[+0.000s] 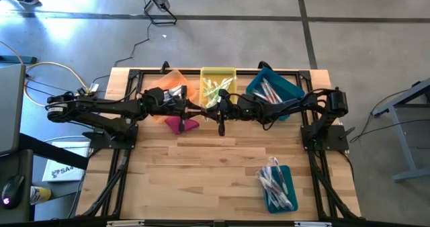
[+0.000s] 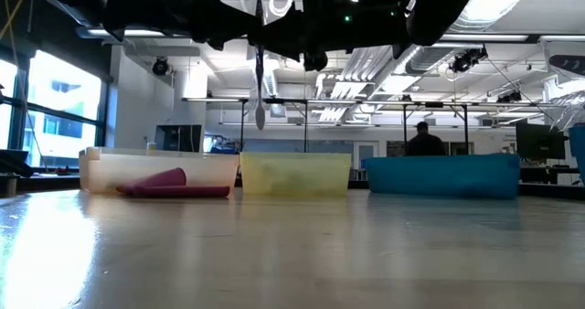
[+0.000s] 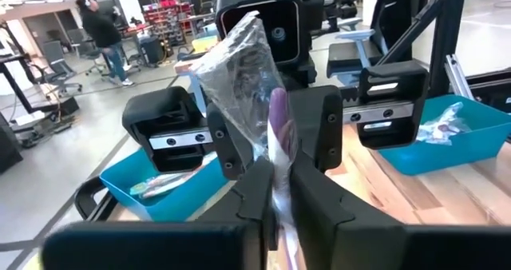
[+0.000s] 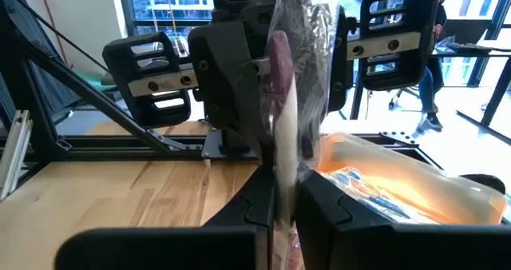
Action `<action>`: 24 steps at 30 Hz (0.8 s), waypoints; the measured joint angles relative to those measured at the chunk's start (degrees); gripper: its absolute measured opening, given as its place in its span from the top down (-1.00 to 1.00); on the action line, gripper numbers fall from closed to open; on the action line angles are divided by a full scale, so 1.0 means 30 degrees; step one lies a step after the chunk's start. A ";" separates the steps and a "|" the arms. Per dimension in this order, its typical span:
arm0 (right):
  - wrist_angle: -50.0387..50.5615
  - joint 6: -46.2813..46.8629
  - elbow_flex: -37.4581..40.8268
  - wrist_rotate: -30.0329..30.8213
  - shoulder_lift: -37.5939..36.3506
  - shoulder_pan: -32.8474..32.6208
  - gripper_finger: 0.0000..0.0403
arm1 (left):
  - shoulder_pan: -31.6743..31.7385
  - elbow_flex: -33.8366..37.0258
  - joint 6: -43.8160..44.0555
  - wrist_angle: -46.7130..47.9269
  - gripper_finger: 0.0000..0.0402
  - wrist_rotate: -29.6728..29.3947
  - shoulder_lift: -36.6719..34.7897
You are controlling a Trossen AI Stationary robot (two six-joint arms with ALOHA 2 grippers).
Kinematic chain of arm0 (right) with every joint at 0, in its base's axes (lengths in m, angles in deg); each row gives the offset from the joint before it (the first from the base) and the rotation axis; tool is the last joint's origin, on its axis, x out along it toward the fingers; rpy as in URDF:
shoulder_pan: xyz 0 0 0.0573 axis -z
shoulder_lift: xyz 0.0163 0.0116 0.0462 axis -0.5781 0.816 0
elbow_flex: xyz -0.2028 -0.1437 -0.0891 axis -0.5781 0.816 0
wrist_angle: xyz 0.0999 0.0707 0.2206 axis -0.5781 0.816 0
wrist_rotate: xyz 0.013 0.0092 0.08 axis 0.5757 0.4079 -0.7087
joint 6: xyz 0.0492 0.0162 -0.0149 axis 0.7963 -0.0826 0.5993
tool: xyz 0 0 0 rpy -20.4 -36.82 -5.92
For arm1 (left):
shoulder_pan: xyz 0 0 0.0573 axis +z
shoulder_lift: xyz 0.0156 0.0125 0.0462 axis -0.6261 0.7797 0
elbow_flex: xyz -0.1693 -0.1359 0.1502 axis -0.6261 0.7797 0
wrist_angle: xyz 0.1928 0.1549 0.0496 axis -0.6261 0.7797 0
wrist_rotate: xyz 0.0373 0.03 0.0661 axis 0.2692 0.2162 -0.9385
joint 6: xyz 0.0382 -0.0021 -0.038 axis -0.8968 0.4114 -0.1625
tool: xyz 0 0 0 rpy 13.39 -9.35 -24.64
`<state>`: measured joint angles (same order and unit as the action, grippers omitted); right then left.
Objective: Pick & Place Toothbrushes
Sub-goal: Put the purple toothbrush into the bottom blue bin
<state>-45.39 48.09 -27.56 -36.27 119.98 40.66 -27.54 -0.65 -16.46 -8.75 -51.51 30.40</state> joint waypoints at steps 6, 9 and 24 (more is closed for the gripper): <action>0.0203 0.0213 0.0000 -0.0032 -0.0007 -0.0007 0.90 | 0.0007 0.0000 -0.0112 -0.0007 0.58 -0.0313 0.0003; 0.0326 0.0200 0.0000 -0.0066 -0.0007 -0.0015 0.90 | 0.0007 0.0000 -0.0335 -0.0007 0.45 -0.0328 0.0000; 0.2692 -0.0080 0.0015 0.1766 -0.1273 0.0063 0.90 | 0.0022 -0.0022 -0.1047 0.0992 0.17 -0.0277 -0.0918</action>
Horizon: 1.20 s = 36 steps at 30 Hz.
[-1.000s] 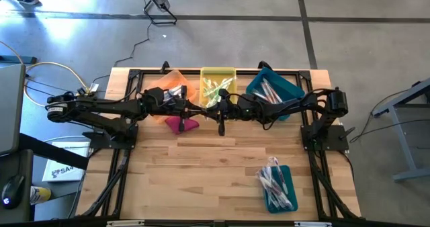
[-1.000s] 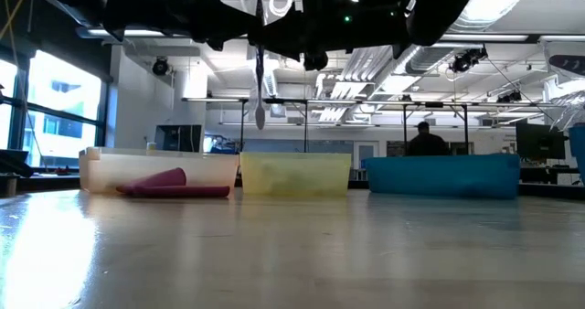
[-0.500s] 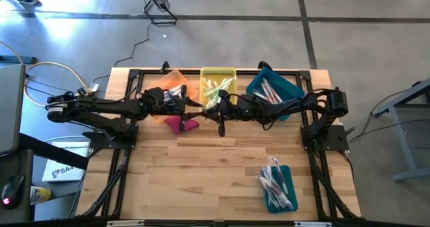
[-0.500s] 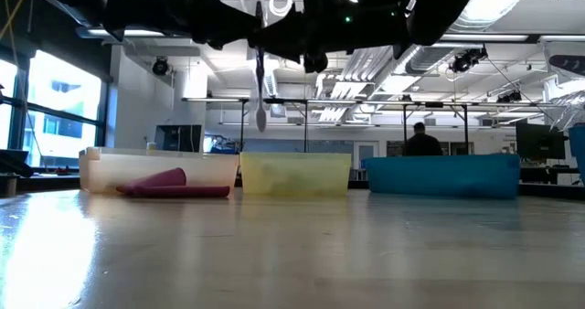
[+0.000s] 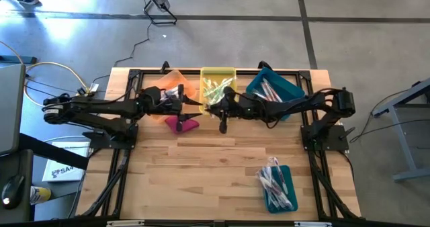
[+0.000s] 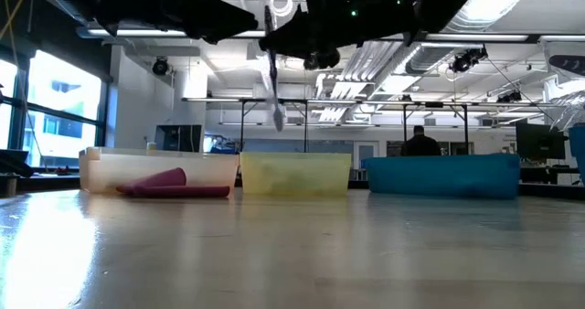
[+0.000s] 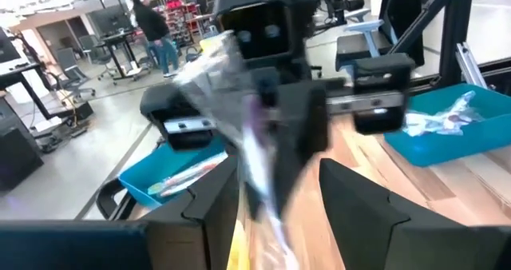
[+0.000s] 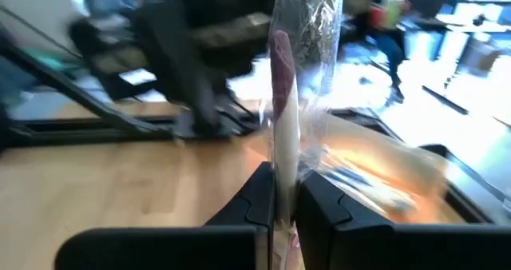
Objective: Pick & Place Toothbrushes
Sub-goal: Put the purple toothbrush into the bottom blue bin
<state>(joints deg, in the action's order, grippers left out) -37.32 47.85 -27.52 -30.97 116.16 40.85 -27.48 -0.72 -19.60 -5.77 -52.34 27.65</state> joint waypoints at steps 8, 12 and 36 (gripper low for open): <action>0.5245 0.0001 0.0001 0.3150 -0.3127 0.0148 0.90 | 0.0000 0.0000 -0.0401 0.3801 0.17 -0.0036 -0.3385; 0.7430 0.0238 0.0001 0.4223 -0.5160 -0.0111 0.90 | 0.0000 0.0000 -0.0916 0.5389 0.17 -0.0061 -0.4878; 1.6354 1.5784 0.0000 1.8478 -1.0179 -1.4555 0.90 | -0.0015 0.0007 -0.1842 1.0403 0.17 -0.0384 -0.6331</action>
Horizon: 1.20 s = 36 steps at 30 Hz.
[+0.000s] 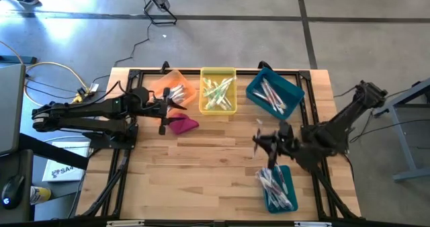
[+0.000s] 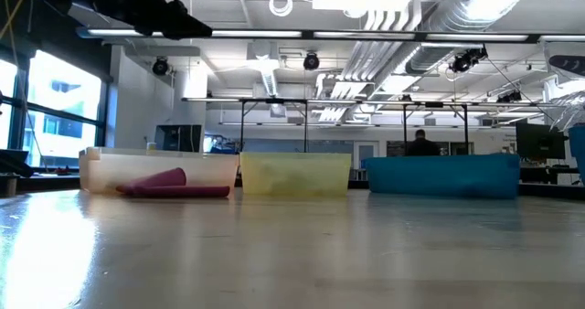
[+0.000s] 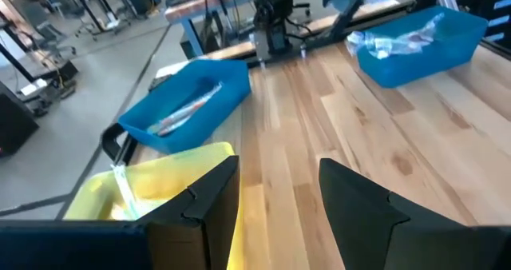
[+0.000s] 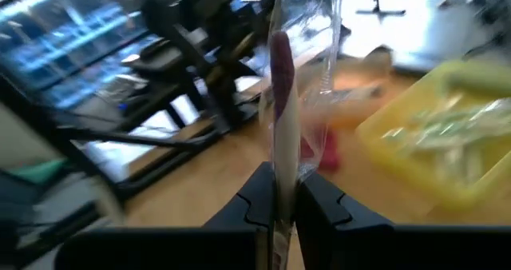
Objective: Pick & Place Toothbrushes
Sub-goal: Put the purple toothbrush into the bottom blue bin
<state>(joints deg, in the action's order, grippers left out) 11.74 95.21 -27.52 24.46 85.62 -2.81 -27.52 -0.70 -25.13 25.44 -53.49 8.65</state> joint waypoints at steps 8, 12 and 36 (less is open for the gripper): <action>0.0097 0.6933 0.0000 -0.1803 0.1065 -0.3174 0.90 | 0.0000 0.0000 0.0438 0.0697 0.17 -0.0003 0.0007; 0.1074 1.0620 0.0000 -0.3099 0.1526 -0.4343 0.90 | 0.0000 0.0000 0.0445 0.0713 0.17 -0.0002 0.0007; 0.7095 2.0395 -0.0007 -0.3788 0.7826 -0.7503 0.90 | 0.0000 0.0000 0.0453 0.0699 0.17 -0.0060 0.0015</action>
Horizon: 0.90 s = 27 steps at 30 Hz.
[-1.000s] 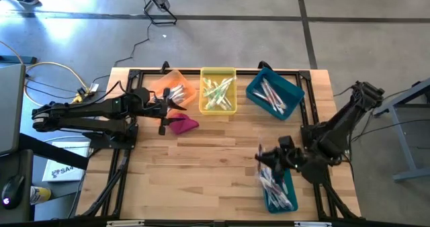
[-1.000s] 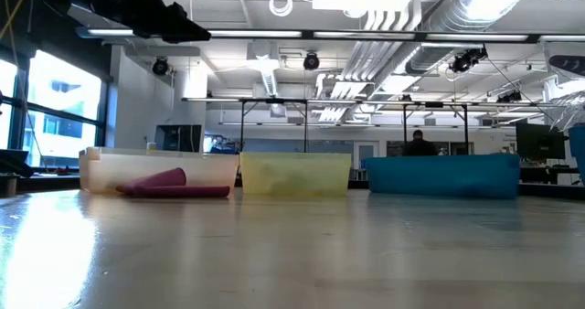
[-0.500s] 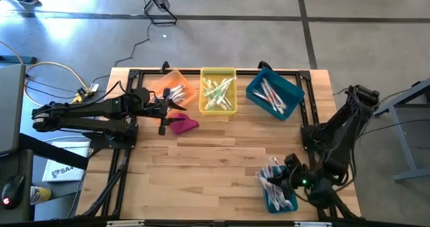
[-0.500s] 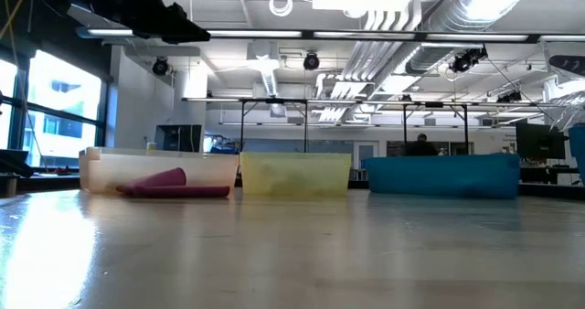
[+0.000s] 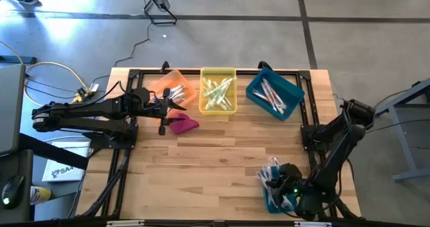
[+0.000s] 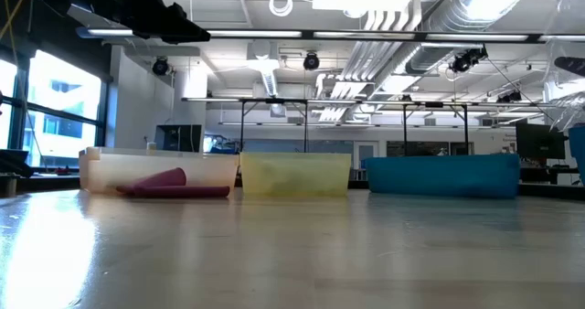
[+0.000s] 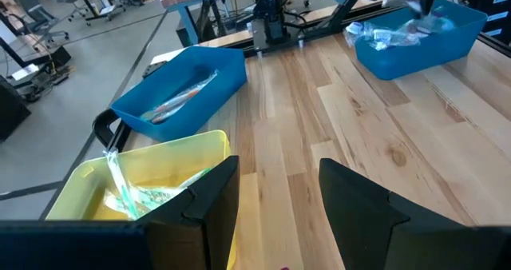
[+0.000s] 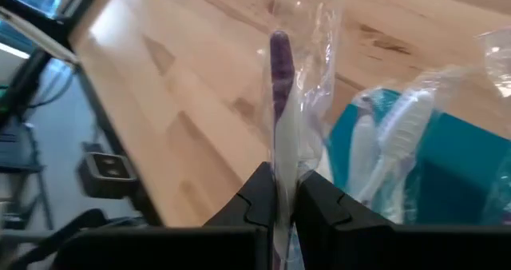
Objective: Pick & Place Toothbrushes
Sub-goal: Put the purple toothbrush into the bottom blue bin
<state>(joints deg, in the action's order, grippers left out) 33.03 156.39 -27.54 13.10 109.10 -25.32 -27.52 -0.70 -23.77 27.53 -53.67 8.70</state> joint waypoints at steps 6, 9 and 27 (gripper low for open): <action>0.0410 0.0046 0.0000 0.0022 0.1082 0.0013 0.90 | 0.0000 0.0000 0.0000 0.0000 0.17 0.0000 0.0000; 0.0395 0.0047 0.0000 0.0003 0.1148 0.0007 0.90 | 0.0000 0.0000 0.0002 0.0000 0.17 0.0007 0.0000; 0.0677 -0.1327 0.0000 -0.2587 -0.0763 0.0138 0.29 | 0.0000 0.0000 0.0000 0.0000 0.17 0.0021 0.0000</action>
<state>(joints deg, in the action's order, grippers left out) 35.06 152.41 -27.54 5.34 106.81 -24.91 -27.52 -0.70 -23.77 27.53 -53.61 8.70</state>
